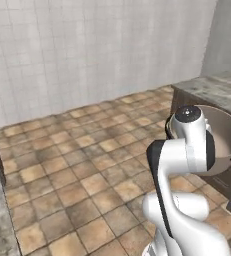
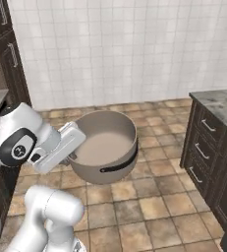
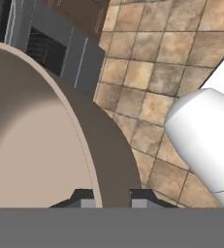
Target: Pick the kettle from the cabinet and place it on a stove burner. Then pick the pot from the counter and place it on another stove burner. Finally, turn both burners on.
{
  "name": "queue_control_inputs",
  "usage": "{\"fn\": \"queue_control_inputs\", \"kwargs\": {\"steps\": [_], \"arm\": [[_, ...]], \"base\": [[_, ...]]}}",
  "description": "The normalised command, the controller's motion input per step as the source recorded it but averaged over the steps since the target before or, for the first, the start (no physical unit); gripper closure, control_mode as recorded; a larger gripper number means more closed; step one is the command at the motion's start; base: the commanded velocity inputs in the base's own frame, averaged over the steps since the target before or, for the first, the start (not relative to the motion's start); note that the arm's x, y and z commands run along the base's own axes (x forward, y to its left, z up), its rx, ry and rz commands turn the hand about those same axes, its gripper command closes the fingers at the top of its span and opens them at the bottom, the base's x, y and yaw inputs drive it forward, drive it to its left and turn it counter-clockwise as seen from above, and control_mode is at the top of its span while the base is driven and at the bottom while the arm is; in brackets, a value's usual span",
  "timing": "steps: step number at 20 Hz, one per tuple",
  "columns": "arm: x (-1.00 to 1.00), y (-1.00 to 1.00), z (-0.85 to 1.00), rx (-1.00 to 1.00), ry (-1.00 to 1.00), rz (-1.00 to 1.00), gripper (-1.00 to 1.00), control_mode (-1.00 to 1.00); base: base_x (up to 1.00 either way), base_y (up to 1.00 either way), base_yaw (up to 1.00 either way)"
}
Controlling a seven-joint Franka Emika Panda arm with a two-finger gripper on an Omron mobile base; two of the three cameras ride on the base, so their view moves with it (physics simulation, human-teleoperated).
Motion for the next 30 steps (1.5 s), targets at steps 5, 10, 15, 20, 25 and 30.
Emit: {"fn": "queue_control_inputs", "kwargs": {"steps": [5, 10, 15, 20, 25, 30], "arm": [[0.0, 0.0, 0.0, 0.0, 0.0, 0.0, 1.0, 1.0], [0.0, 0.0, 0.0, 0.0, 0.0, 0.0, 1.0, 1.0], [0.0, 0.0, 0.0, 0.0, 0.0, 0.0, 1.0, 1.0], [0.0, 0.0, 0.0, 0.0, 0.0, 0.0, 1.0, 1.0], [0.0, 0.0, 0.0, 0.0, 0.0, 0.0, 1.0, 1.0], [0.0, 0.0, 0.0, 0.0, 0.0, 0.0, 1.0, 1.0]], "base": [[0.14, 0.0, -0.69], [0.19, 0.0, -0.64], [0.25, 0.13, -0.56], [0.43, 0.39, -0.4], [0.55, 0.39, -0.19], [0.59, 0.2, -0.08]]}}
